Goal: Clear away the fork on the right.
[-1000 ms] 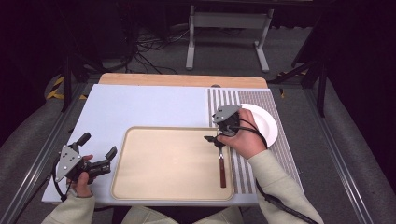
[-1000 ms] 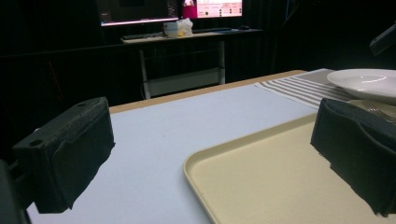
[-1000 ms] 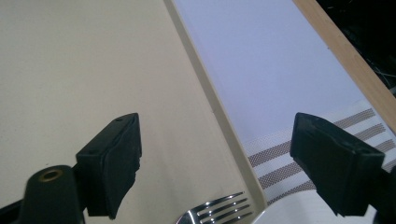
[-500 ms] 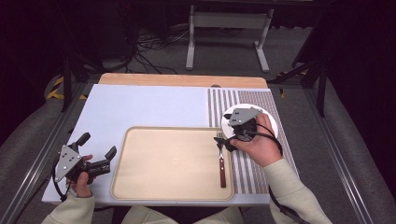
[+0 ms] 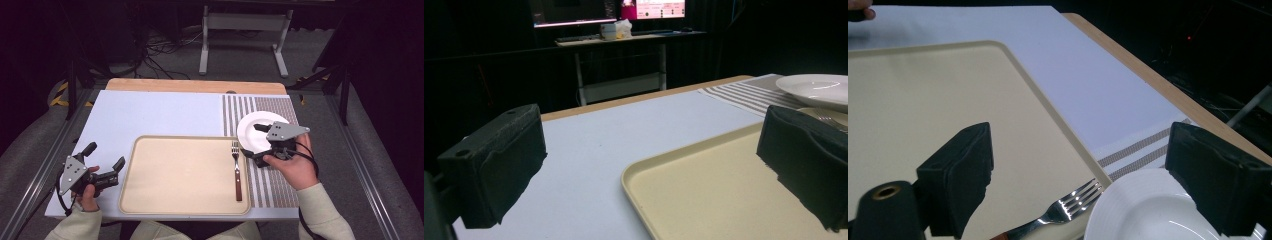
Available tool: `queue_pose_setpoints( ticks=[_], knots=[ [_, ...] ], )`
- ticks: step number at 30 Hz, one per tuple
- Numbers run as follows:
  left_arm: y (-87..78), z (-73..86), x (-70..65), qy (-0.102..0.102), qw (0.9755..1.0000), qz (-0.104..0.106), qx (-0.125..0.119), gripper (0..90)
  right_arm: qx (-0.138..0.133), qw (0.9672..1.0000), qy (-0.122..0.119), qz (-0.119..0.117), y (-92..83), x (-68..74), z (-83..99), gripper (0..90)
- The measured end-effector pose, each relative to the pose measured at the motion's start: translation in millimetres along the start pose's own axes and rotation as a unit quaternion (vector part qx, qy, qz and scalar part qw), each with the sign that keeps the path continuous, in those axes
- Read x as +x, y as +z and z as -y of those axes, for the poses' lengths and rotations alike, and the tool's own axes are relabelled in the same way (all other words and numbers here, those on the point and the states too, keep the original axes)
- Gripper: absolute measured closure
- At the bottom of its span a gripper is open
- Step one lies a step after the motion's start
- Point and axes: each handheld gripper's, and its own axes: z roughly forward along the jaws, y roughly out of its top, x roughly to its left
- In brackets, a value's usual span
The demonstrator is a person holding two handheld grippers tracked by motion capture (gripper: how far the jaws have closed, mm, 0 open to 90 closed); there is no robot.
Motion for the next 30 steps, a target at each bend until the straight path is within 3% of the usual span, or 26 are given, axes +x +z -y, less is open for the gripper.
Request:
queue_pose_setpoints(
  ticks=[14, 30],
  knots=[
    [-0.9, -0.2, -0.2, 0.0, 1.0, -0.002, -0.001, 0.0, -0.073, 0.9959, 0.046, 0.028, -23.5, 0.4, 33.1, 10.6],
    [-1.9, 0.1, 0.0, -0.001, 1.0, -0.004, -0.003, 0.0, -0.101, 0.9875, 0.104, 0.062, -41.9, -1.1, 82.9, 9.2]
  ],
)
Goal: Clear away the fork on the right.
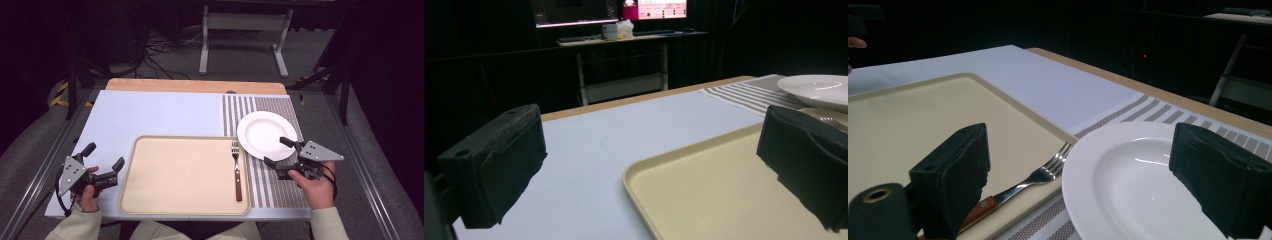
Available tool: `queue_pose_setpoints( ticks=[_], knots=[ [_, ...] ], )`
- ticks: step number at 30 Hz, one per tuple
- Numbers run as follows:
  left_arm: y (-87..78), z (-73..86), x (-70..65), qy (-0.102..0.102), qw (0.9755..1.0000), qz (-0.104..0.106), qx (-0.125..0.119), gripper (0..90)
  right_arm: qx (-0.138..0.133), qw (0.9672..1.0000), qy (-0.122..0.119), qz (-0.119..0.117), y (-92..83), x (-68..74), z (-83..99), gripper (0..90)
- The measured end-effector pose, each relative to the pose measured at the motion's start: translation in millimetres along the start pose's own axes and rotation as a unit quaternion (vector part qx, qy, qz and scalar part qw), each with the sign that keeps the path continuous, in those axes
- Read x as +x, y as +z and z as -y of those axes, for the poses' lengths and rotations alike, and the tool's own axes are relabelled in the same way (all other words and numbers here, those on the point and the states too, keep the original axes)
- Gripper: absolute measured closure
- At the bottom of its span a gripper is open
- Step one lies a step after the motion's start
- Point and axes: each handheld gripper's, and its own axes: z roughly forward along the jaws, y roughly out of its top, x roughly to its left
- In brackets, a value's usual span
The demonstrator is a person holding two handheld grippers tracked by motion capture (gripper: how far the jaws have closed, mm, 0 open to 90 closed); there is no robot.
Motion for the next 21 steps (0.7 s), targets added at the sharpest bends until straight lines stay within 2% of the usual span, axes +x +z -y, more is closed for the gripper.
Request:
queue_pose_setpoints(
  ticks=[6, 21],
  knots=[
    [-0.6, 0.4, 0.2, 0.0, 1.0, 0.001, 0.002, 0.0, 0.0, 0.9998, 0.016, 0.01, -6.2, -4.6, 15.7, 8.7],
    [-2.3, 0.8, 2.0, -0.004, 1.0, 0.0, 0.001, 0.0, 0.027, 0.9975, 0.056, 0.033, -17.0, -9.1, 50.1, 8.0]
  ],
)
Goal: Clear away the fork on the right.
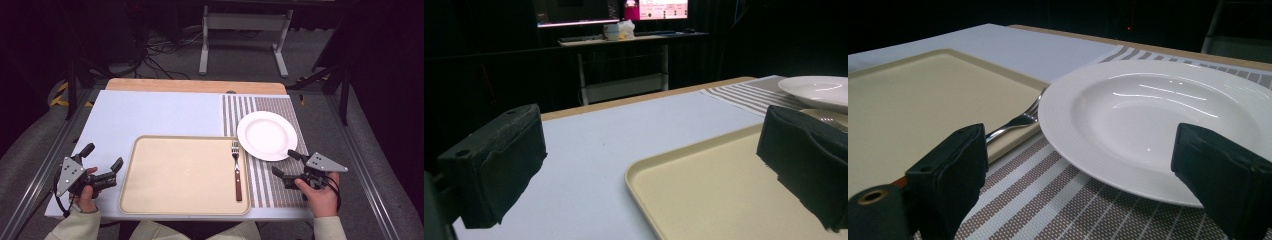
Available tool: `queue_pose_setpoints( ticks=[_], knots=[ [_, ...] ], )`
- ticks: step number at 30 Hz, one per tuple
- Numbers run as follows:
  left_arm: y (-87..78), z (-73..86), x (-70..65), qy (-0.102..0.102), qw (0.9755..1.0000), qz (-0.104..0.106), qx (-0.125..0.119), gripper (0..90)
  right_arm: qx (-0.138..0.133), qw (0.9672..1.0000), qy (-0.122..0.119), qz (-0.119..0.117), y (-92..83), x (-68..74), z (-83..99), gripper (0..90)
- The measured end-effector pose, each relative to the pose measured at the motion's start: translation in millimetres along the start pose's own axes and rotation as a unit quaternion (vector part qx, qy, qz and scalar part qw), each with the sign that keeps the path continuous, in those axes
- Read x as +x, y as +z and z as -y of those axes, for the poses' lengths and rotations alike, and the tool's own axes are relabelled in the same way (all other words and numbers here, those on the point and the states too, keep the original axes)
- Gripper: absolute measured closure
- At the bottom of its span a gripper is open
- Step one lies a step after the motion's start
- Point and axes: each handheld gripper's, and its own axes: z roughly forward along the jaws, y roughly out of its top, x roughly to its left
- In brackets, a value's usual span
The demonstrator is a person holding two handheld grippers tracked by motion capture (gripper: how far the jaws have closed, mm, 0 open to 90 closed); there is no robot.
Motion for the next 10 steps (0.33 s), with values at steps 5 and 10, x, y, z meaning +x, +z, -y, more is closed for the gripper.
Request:
queue_pose_setpoints(
  ticks=[5, 10],
  knots=[
    [-0.2, -0.1, 0.3, -0.001, 1.0, 0.0, 0.0, 0.0, 0.006, 1.0, 0.0, 0.002, 1.2, 0.6, 1.0, 8.0],
    [-0.2, 0.2, 0.9, -0.002, 1.0, 0.0, 0.0, 0.0, -0.003, 0.9999, -0.01, 0.002, -0.3, 1.5, -1.9, 8.0]
  ],
)
